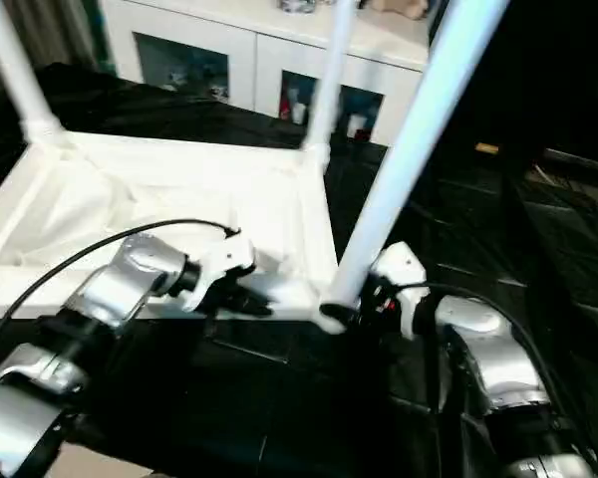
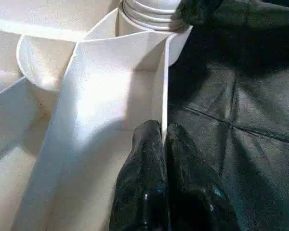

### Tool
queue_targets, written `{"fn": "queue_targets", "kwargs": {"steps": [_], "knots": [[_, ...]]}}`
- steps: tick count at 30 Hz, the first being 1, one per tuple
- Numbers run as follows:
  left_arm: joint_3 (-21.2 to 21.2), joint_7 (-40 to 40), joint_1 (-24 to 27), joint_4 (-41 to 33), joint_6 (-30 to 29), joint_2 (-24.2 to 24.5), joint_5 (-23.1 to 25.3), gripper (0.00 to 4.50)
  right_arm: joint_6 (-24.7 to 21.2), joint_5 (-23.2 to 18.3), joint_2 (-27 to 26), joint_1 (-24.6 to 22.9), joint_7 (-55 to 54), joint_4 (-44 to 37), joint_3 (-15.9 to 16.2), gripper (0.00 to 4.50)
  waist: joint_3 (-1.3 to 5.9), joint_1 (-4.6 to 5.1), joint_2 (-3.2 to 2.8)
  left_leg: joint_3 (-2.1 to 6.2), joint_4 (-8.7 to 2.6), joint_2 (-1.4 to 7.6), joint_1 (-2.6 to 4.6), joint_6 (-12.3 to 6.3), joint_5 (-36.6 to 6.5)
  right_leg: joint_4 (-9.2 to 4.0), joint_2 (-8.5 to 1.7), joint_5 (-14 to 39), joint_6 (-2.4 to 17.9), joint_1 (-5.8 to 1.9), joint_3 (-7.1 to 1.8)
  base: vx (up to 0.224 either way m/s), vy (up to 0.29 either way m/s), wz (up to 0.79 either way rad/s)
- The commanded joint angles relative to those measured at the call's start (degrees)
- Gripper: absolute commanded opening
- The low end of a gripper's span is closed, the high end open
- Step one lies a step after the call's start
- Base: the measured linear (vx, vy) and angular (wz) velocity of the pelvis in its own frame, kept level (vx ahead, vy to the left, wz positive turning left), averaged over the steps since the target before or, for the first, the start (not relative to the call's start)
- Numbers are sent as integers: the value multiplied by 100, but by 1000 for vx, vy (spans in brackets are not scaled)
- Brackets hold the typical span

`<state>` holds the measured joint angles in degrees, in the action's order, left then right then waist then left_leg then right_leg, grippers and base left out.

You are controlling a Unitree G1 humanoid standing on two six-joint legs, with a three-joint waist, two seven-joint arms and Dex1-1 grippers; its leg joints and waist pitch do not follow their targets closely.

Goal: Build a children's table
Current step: Rotate leg to tighten

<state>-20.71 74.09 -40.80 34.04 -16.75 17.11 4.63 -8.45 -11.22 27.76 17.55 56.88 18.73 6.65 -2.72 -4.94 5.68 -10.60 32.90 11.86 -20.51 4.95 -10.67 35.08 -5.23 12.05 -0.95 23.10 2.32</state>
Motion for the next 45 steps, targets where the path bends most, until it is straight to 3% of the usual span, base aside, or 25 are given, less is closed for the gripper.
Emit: {"fn": "queue_targets", "kwargs": {"steps": [1,8,10,12,19,28,31,33,34,36,38,39,45], "knots": [[-198,304,157,-37,-55,-148,-218,0,69,182,65,55,88,117,134,377,307,-15,61,-10,-300,140,15,-682,-440,-298,-254,-75,1603,-312,-178,0,0,0],[-192,336,166,-111,-110,-137,-220,0,213,196,32,180,227,395,225,377,323,-27,90,-10,-276,126,13,-659,-402,-276,-252,-130,1592,-325,-183,0,0,0],[-178,326,167,-125,-128,-137,-212,0,215,148,-18,228,271,488,189,343,332,-30,90,-10,-267,124,15,-694,-336,-262,-250,-229,1627,-329,-180,0,0,0],[-175,316,164,-126,-139,-138,-212,0,236,138,-41,257,309,554,176,343,333,-31,86,-10,-262,121,9,-708,-308,-255,-248,-272,1646,-332,-179,0,0,0],[-177,321,182,-110,-150,-158,-210,0,312,85,-79,275,348,654,147,274,343,-29,79,-9,-247,121,16,-732,-273,-241,-244,-348,1705,-338,-176,0,0,0],[-153,299,176,-53,-214,-157,-207,0,381,56,-174,286,290,820,64,270,342,-24,48,-7,-236,121,21,-672,-417,-235,-244,-307,1761,-328,-179,0,0,0],[82,-374,85,263,-297,-371,-152,0,345,27,-462,385,-515,1171,-261,270,329,-8,35,3,-254,116,12,-557,-569,-255,-247,-82,1727,-322,-176,0,0,0],[237,-897,12,524,-330,-553,-107,0,332,-4,-723,441,-1200,1447,-518,270,312,16,19,5,-275,112,29,-374,-840,-312,-255,383,1640,-295,-178,0,0,0],[328,-1201,-26,666,-360,-661,-94,0,344,1,-875,445,-1609,1576,-641,270,310,15,34,24,-295,104,18,-234,-964,-349,-258,768,1483,-314,-173,0,0,0],[411,-1563,-83,869,-335,-799,-67,0,364,20,-1062,426,-2110,1689,-768,270,285,27,0,17,-316,106,53,-155,-1175,-407,-250,1086,1358,-256,-180,0,0,0],[514,-2026,-162,1149,-298,-988,-38,0,404,53,-1346,391,-2833,1815,-948,270,296,8,-35,36,-328,99,59,-84,-1281,-421,-256,1316,1228,-270,-183,0,0,0],[557,-2210,-195,1252,-286,-1064,-32,0,418,81,-1469,376,-3133,1837,-1010,270,289,19,-22,28,-333,96,52,-79,-1323,-436,-246,1359,1192,-256,-187,0,0,0],[865,-3545,-478,1952,136,-1560,26,0,579,338,-2346,378,-4935,1857,-1258,270,303,21,-95,35,-357,70,65,-8,-1391,-472,-223,1456,949,-218,-191,0,0,0]]}}
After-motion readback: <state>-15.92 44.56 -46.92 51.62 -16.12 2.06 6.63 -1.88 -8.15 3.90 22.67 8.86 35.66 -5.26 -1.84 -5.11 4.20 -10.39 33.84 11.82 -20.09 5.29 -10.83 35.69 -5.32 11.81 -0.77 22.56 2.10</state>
